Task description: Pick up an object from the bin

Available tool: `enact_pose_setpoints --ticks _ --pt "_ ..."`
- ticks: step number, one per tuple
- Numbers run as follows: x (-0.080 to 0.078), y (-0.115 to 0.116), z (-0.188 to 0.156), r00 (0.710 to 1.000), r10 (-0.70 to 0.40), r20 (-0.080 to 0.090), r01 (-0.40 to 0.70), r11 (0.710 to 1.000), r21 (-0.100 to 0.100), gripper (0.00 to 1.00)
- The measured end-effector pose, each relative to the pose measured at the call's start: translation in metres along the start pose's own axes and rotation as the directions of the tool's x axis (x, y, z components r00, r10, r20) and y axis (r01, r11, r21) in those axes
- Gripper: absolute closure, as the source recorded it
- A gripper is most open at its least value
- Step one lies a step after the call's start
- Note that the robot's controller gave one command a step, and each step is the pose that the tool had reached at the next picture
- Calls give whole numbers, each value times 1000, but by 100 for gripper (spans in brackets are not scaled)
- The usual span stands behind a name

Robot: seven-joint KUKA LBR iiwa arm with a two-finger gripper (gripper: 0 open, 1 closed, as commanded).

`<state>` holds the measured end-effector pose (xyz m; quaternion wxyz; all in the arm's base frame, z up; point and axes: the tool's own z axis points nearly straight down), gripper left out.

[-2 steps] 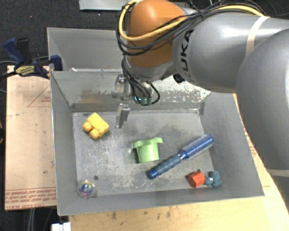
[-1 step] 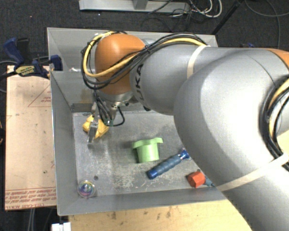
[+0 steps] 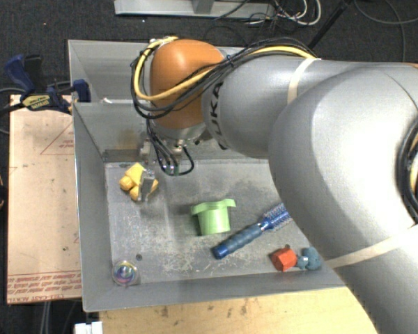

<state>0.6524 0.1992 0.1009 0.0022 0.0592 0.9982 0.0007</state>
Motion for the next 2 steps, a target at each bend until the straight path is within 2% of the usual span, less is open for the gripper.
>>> enact_pose_setpoints --ticks 1,2 --pt "12 10 1 989 148 -5 -148 989 1 0" --pt "14 2 26 982 187 3 -187 982 -6 0"
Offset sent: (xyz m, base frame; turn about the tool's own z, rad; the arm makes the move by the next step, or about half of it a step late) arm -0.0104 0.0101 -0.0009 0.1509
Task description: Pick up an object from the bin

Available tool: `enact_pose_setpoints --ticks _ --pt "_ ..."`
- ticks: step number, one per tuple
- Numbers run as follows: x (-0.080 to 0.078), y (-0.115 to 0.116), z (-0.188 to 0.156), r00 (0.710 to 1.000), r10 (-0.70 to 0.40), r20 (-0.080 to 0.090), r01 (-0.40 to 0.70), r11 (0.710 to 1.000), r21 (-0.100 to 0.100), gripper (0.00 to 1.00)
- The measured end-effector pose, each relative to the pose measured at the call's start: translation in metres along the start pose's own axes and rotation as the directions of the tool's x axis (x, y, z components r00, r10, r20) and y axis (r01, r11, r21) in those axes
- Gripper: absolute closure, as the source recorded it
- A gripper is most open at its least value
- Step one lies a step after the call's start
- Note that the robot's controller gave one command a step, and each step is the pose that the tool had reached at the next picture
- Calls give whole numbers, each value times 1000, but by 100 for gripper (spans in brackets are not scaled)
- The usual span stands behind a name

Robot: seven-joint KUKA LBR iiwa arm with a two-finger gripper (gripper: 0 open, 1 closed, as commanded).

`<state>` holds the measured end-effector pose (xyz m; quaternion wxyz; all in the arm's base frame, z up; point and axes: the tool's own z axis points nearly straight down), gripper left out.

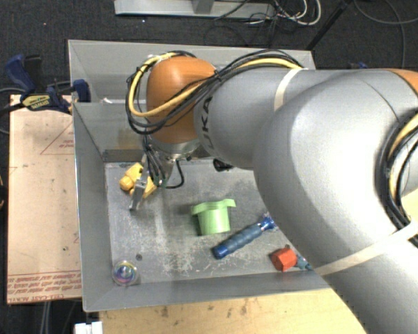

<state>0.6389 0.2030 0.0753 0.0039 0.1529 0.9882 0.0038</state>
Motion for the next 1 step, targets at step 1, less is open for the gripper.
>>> enact_pose_setpoints --ticks 1 --pt "-1 2 -3 1000 -2 -2 2 1000 3 0"
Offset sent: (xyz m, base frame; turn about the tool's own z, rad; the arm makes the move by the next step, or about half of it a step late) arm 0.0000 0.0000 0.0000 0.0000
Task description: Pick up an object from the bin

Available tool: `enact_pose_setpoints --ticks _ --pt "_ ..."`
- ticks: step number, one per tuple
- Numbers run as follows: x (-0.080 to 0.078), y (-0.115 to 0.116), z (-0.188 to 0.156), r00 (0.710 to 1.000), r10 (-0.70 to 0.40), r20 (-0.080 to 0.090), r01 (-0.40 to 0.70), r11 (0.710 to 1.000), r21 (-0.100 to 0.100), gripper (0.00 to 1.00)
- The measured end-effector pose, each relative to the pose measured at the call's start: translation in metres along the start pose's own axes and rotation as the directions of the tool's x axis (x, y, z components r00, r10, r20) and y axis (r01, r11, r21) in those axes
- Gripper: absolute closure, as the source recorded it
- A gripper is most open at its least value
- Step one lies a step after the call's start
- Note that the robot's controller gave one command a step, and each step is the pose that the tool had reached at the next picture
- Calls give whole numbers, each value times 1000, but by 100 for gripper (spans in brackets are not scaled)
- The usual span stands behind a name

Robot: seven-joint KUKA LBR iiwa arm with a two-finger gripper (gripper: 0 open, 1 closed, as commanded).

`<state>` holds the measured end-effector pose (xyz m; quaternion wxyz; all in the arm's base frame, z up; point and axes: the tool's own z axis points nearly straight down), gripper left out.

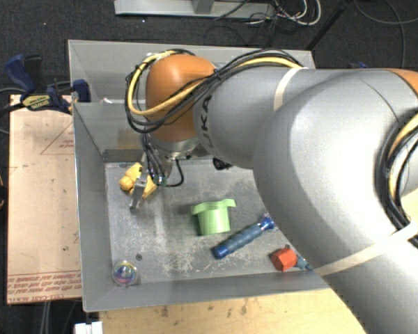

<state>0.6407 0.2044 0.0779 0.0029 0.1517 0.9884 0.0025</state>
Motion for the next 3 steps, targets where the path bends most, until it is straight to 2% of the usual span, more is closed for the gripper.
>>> enact_pose_setpoints --ticks 1,2,3 --pt "-1 0 -2 1000 1 5 -1 1000 -3 100" --pt "-3 2 -49 1000 0 1 0 1000 0 100" --pt "-4 2 -65 1000 0 -2 0 1000 2 100"
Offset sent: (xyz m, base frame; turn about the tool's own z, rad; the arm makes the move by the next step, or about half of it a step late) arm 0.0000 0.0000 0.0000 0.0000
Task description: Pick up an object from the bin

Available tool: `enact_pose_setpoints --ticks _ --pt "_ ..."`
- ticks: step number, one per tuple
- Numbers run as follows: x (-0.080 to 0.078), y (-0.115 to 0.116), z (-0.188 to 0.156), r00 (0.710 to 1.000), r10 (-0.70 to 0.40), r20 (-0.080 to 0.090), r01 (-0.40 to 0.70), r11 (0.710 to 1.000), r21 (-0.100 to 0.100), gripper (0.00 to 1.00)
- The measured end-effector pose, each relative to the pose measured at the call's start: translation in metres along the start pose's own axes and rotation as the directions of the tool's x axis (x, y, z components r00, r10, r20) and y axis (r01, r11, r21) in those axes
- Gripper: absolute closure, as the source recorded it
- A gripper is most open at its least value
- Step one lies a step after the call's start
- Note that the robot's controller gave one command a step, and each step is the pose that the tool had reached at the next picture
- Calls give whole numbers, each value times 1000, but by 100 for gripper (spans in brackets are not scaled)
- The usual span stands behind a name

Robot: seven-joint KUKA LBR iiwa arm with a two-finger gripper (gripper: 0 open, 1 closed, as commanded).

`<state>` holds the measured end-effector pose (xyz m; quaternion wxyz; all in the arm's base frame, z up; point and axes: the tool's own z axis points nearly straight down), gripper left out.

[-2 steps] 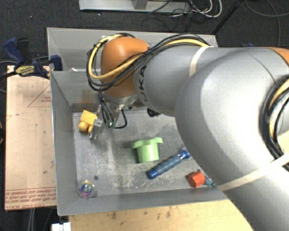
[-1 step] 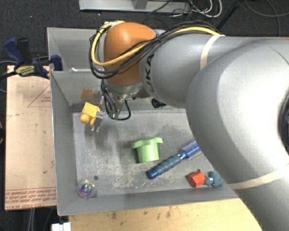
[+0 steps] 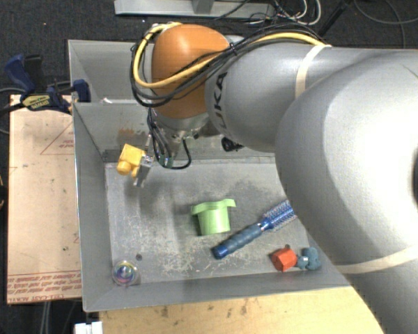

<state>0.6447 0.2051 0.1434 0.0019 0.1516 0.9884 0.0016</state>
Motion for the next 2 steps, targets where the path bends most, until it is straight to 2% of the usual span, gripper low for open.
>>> enact_pose_setpoints --ticks 1,2 --pt "-1 1 -44 1000 -1 2 1 1000 -2 100" --pt "-2 2 -57 1000 -3 0 3 1000 0 100"
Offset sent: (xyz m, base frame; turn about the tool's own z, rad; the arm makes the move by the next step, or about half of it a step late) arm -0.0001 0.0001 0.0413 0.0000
